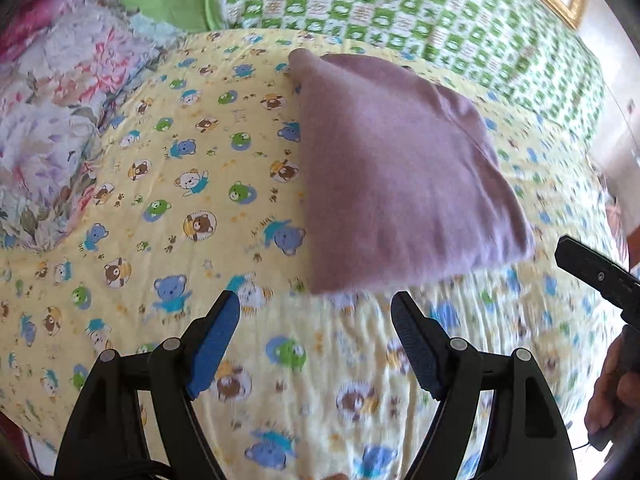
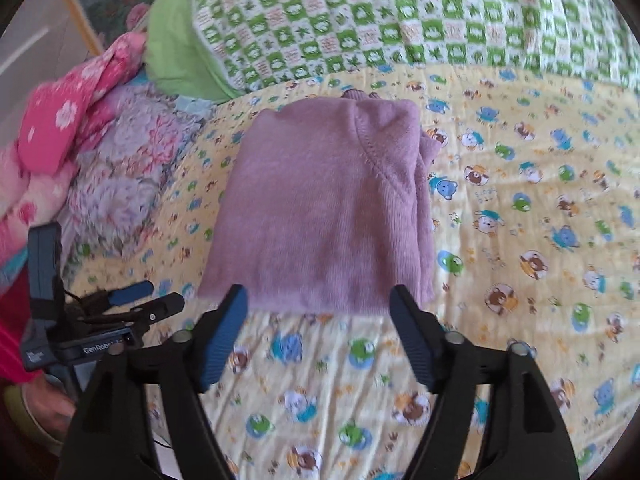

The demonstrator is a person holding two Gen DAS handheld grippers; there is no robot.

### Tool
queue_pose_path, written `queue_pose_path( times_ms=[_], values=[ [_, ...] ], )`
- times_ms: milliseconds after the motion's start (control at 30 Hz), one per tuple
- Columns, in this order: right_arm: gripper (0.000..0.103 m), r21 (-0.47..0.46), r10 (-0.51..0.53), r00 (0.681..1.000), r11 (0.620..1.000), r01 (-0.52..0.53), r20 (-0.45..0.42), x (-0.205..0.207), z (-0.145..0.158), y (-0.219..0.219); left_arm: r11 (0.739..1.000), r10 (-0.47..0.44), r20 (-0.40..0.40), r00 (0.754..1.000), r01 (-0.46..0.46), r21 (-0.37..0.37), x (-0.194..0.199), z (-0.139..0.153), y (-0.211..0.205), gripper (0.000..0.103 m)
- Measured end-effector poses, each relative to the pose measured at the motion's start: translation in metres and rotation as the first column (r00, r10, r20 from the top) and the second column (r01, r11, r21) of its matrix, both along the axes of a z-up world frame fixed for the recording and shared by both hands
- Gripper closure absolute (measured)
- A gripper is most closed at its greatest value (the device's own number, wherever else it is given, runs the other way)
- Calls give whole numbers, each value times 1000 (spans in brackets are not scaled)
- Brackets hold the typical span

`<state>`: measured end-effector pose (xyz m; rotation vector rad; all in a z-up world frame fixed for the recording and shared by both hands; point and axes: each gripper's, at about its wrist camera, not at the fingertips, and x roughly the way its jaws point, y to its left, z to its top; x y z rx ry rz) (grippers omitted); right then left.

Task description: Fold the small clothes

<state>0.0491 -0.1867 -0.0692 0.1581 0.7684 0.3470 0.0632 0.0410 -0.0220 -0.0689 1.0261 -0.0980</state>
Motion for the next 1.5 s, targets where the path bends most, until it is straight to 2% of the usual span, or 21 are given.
queue_pose_path(
  times_ms=[67,200,333,500,567,833,1067,1500],
  values=[
    [18,-25,9,1000,1000,-9,4,-8,-3,2,1000,-18,14,1000,18,21,-12,4,-4,24],
    [18,-27,48,999,998,-48,-5,-19,-4,4,1000,-26,2,1000,26,2,-26,11,-4,23],
    [17,-32,53,998,998,-52,31,-28,11,5,1000,-20,45,999,20,1,-37,28,-4,21],
    [2,-50,44,994,998,-39,103,-34,26,3,1000,2,109,994,-5,29,-39,42,-7,17],
    [0,-55,35,992,998,-29,121,-34,24,3,999,3,111,994,-8,48,-35,37,-10,17],
    [0,-121,46,995,992,-35,90,-20,-13,7,994,-8,99,995,-3,105,-21,2,-19,17],
    [0,-96,20,996,995,-12,83,-5,-34,8,989,2,67,998,-11,147,-4,-27,-18,17],
    [0,-96,14,997,995,-6,79,0,-47,8,987,7,80,997,-20,162,-3,-29,-17,17]
  ],
)
